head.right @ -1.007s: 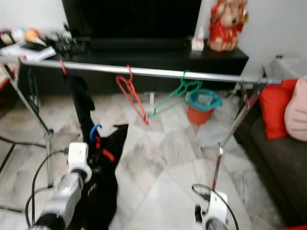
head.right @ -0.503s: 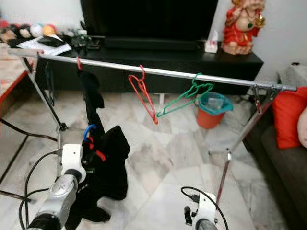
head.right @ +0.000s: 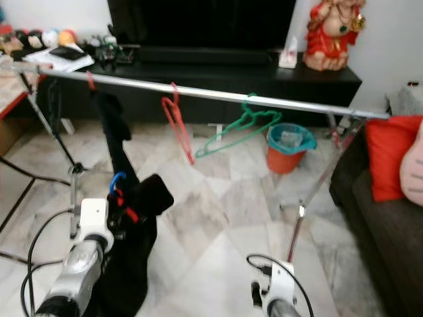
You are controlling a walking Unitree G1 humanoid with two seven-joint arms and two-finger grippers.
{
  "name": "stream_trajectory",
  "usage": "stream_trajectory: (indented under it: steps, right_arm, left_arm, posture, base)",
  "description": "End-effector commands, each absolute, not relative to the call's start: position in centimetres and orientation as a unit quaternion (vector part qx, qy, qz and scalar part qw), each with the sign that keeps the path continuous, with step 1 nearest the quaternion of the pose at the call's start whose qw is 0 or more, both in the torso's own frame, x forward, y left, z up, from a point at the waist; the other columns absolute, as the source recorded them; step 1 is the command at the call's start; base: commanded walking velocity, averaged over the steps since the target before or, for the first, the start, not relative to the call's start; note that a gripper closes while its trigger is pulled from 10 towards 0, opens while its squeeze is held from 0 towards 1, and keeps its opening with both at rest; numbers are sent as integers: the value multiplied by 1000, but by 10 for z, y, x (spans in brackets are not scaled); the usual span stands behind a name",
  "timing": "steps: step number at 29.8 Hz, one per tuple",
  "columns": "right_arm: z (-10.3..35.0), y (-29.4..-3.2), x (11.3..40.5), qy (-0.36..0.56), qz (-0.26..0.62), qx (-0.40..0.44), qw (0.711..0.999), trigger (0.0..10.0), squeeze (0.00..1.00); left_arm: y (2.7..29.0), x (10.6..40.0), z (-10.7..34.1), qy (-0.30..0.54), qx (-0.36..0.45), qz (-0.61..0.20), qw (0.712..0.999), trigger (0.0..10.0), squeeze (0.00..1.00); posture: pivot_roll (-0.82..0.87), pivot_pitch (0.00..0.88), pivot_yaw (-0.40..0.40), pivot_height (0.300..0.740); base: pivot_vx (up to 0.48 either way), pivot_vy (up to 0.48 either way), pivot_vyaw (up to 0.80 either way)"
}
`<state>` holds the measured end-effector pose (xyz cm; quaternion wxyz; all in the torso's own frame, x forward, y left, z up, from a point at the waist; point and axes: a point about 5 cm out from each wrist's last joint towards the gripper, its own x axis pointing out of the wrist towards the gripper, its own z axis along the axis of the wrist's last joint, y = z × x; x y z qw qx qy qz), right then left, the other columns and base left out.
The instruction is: Hang hanger
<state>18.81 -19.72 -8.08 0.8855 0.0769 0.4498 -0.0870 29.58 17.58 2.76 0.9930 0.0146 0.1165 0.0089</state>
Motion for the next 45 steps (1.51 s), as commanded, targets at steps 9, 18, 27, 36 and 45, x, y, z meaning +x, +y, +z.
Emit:
stream_trajectory:
  steps: [9,18,27,36,45]
  right_arm:
    - [-80,-197,190,449,-83,77,887,10000,0]
    - [-80,-199,190,450,-83,71,886,10000,0]
    - [-80,-198,189,452,-69,56,887,10000,0]
    - [-81,-197,188,453,-73,66,886,10000,0]
    - [-81,-197,188,454,-74,64,886,10000,0]
  left_arm:
    - [184,301,35,103,26,45,993,10000,0]
    - [190,306,45,81,22,92,992,10000,0]
    - [187,305,43,83,27,88,992,10000,0]
    - [186,306,44,83,30,85,993,10000,0]
    - [186,306,44,84,30,83,993,10000,0]
  posture:
    - [-3,0,-41,740]
    - [-4,0,-48,740]
    - [-4,0,-50,740]
    - [-4,0,-48,740]
    - [-4,0,-48,740]
  base:
    - [0,0,0]
    - [0,0,0]
    - [171,0,292]
    - [327,0,74]
    - [329,0,0]
